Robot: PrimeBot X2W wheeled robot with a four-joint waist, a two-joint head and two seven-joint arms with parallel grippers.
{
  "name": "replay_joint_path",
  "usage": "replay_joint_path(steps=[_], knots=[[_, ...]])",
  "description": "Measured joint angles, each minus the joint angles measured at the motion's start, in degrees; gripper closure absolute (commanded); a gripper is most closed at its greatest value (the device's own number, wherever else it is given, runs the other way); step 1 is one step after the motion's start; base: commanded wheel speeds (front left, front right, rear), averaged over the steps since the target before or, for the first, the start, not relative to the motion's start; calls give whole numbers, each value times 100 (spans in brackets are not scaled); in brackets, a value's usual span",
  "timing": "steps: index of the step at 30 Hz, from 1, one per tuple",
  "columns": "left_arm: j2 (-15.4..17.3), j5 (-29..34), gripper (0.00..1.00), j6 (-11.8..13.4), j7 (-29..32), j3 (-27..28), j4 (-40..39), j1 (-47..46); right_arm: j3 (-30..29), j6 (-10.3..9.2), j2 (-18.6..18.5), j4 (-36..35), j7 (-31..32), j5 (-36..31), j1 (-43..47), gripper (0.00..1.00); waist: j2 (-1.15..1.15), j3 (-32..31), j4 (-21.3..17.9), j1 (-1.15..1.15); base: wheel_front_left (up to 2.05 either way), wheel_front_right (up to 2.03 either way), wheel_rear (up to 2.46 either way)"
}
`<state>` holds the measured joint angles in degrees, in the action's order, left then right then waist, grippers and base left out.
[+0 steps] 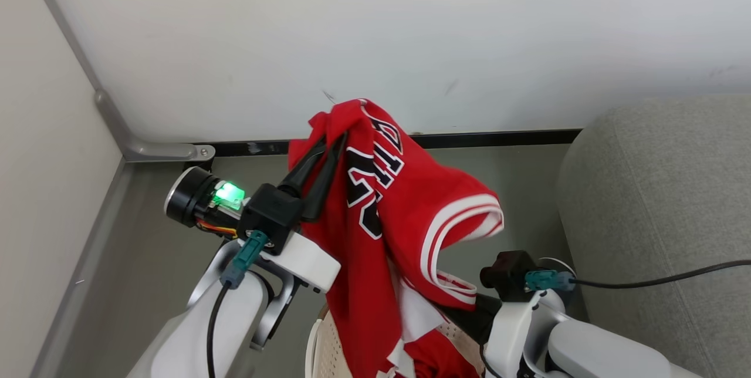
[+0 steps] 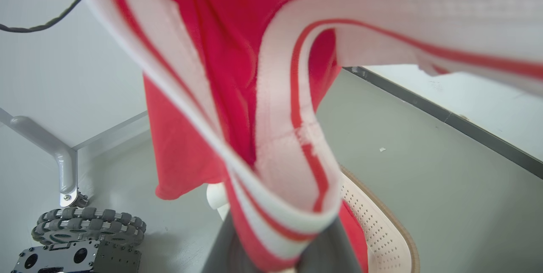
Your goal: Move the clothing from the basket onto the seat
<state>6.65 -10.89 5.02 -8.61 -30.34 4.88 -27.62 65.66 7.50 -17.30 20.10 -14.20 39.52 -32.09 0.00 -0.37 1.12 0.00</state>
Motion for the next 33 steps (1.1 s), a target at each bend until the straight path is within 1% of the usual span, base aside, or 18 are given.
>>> replay_joint_path(steps=[2, 4, 11, 18, 21, 22, 23, 24, 25, 26, 28, 33], knots=[[19, -60, 100, 40, 5, 60, 126, 23, -59, 0, -85, -52, 0, -8, 9, 100, 0, 7, -44, 0, 0, 0, 0], [41, -81, 100, 57, 5, 125, 242, 53, -242, 0, -126, -208, 0, -9, 20, 100, 0, 14, -92, 0, 0, 0, 0], [74, -223, 100, 140, -4, 310, 556, 261, -1155, -1, -285, -801, 0, -20, 160, 100, 0, 47, -305, 0, 0, 0, 0], [-85, -604, 100, 136, -120, 414, 666, 527, -2072, -1, -390, -1207, -1, -31, 469, 100, 0, 70, -524, 0, 0, 0, 0], [-154, -795, 100, 129, -186, 423, 670, 644, -2357, -1, -412, -1306, -1, -54, 601, 100, 0, 78, -601, 0, 0, 0, 0], [-166, -842, 96, 109, -216, 430, 671, 685, -2441, -1, -414, -1343, -1, -71, 645, 100, 0, 80, -623, 0, 0, 0, 0], [-171, -857, 96, 80, -232, 424, 672, 726, -2529, -1, -412, -1391, -1, -77, 694, 100, 0, 82, -643, 0, 0, 0, 0], [-185, -888, 94, 76, -252, 420, 677, 799, -2674, -1, -411, -1443, -1, -83, 745, 100, 0, 87, -677, 0, 0, 0, 0], [-197, -896, 84, 54, -260, 416, 677, 835, -2761, -1, -407, -1463, -1, -97, 758, 100, 0, 90, -691, 0, 0, 0, 0], [-212, -924, 67, 36, -266, 411, 677, 859, -2852, -1, -407, -1489, -1, -141, 775, 100, 0, 92, -703, 0, 0, 0, 0], [-245, -1034, 0, -22, -308, 378, 675, 873, -3043, -1, -407, -1529, -1, -192, 853, 100, 0, 97, -717, 0, 0, 0, 0], [-261, -1077, 0, -174, -365, 322, 655, 883, -3554, 0, -399, -1549, -1, -342, 975, 100, 0, 95, -715, 0, 0, 0, 0]])
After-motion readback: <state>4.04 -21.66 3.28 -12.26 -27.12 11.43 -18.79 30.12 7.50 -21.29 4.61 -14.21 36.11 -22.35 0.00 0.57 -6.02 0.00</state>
